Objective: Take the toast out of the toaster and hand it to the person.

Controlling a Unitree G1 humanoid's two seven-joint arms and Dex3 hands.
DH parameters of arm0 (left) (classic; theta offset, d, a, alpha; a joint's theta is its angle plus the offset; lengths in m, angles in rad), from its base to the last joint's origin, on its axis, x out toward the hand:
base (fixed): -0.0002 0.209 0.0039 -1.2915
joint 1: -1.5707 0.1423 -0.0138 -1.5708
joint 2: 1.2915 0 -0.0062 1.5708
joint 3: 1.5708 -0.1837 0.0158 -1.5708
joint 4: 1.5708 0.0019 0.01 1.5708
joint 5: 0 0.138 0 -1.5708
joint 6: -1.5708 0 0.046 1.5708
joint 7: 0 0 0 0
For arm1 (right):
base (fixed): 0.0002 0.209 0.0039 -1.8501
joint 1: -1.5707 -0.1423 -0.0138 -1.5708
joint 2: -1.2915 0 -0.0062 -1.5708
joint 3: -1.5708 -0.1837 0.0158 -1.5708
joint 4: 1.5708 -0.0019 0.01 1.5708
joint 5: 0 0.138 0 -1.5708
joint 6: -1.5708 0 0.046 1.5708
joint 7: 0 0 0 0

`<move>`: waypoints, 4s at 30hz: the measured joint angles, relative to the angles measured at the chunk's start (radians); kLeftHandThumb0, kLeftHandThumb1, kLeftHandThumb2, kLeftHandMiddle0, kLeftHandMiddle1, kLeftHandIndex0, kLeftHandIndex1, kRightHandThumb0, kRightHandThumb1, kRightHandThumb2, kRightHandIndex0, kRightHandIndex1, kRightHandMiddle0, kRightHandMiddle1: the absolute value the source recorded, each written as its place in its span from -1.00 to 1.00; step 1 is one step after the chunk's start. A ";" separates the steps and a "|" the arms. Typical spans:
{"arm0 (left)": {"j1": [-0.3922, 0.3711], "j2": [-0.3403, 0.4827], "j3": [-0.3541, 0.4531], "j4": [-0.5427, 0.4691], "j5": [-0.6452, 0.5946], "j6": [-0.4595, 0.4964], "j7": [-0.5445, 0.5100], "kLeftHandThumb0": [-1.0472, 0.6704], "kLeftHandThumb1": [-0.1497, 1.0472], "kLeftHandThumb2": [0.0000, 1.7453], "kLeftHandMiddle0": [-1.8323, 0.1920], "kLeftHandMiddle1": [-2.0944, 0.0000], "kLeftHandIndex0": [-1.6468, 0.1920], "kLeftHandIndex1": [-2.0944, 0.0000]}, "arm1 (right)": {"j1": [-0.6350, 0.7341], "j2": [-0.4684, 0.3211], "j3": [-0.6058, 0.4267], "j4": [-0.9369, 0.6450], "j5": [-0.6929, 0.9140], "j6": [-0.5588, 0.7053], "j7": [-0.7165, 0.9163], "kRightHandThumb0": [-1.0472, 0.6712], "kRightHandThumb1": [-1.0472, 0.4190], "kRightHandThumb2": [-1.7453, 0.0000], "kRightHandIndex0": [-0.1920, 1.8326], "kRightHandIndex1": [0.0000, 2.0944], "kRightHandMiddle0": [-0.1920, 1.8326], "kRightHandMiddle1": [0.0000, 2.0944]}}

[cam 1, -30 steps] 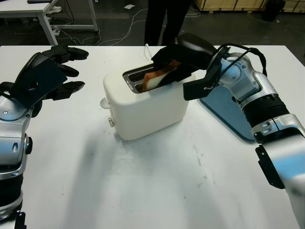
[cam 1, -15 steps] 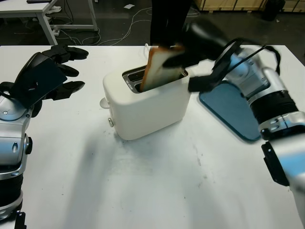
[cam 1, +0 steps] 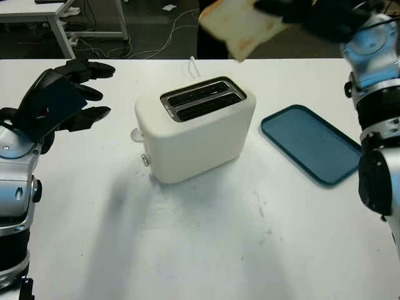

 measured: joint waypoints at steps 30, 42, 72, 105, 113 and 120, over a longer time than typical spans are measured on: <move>0.013 0.000 0.000 -0.008 0.009 -0.007 0.003 0.32 0.79 -0.64 0.67 0.03 0.42 0.59 | 0.173 0.215 -0.201 0.220 0.152 0.312 -0.439 -0.06 -0.83 0.54 -0.11 0.67 -0.37 0.54; 0.034 0.000 0.000 -0.018 0.011 -0.006 0.013 0.35 0.79 -0.63 0.66 0.04 0.42 0.62 | 0.221 0.262 -0.218 0.237 0.154 0.312 -0.466 -0.08 -0.83 0.55 -0.01 0.67 -0.24 0.66; 0.034 0.000 -0.001 -0.018 0.010 -0.008 0.019 0.31 0.79 -0.65 0.63 0.04 0.39 0.64 | 0.227 0.277 -0.252 0.238 0.159 0.312 -0.453 -0.12 -0.83 0.55 -0.02 0.67 -0.26 0.67; 0.033 0.000 -0.002 -0.013 0.009 -0.012 0.018 0.32 0.79 -0.64 0.65 0.03 0.38 0.67 | 0.224 0.275 -0.243 0.238 0.156 0.308 -0.456 -0.18 -0.83 0.55 0.01 0.67 -0.20 0.67; 0.033 0.000 -0.001 -0.014 0.008 -0.012 0.018 0.30 0.79 -0.64 0.66 0.03 0.38 0.67 | 0.224 0.225 -0.192 0.236 0.131 0.275 -0.222 -0.80 -0.83 0.64 -0.66 -0.85 -0.63 -0.94; 0.035 -0.004 0.003 -0.022 0.007 -0.016 0.019 0.31 0.79 -0.64 0.66 0.03 0.38 0.67 | 0.240 0.160 -0.119 0.216 0.087 0.248 -0.130 -0.93 -0.76 0.98 -0.74 -0.98 -0.74 -0.99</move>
